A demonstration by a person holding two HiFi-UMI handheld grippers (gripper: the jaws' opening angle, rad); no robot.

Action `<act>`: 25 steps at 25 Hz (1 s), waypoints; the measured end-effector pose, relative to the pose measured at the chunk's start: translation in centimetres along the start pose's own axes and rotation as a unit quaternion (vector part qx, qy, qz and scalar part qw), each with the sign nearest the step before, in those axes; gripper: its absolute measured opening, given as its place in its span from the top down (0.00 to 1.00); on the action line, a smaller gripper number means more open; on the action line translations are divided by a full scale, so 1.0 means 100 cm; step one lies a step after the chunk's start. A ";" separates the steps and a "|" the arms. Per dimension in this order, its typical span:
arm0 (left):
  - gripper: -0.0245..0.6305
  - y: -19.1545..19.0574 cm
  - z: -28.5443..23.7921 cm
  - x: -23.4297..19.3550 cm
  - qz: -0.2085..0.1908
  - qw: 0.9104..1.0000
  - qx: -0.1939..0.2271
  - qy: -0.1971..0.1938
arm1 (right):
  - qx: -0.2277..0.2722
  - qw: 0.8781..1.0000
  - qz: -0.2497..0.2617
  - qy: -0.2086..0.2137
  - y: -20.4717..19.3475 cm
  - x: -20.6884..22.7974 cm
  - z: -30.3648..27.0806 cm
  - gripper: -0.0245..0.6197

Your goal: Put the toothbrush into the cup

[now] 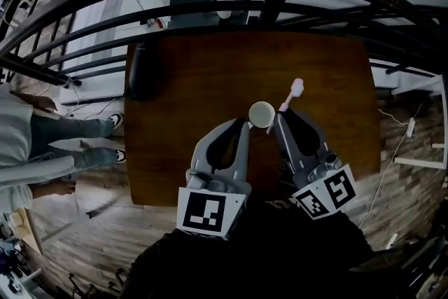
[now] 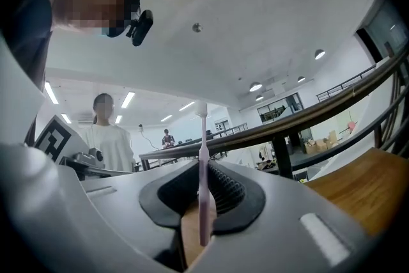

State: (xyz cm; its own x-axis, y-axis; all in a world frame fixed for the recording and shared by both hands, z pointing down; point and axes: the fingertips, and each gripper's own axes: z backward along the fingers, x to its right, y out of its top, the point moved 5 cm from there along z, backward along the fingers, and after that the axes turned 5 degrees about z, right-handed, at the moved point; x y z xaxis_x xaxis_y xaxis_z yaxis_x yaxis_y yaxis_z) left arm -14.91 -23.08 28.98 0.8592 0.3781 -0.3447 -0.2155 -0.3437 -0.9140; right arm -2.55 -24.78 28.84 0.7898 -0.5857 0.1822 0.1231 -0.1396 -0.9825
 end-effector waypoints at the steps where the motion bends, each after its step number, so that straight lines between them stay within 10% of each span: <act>1: 0.95 -0.004 -0.002 0.000 0.003 1.000 -0.006 0.003 | -0.004 1.000 0.001 0.000 -0.004 0.002 0.000 0.89; 25: 0.95 -0.092 -0.084 -0.051 0.079 0.983 -0.149 0.078 | -0.130 0.991 0.023 0.030 -0.112 0.058 -0.042 0.89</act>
State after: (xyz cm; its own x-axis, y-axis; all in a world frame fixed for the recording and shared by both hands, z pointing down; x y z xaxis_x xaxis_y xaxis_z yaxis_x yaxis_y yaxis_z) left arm -13.39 -29.06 40.89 0.8914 0.1721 -0.4192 -0.2263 -0.6323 -0.7409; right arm -1.92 -29.95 41.09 0.7524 -0.6422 0.1469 -0.0771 -0.3073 -0.9485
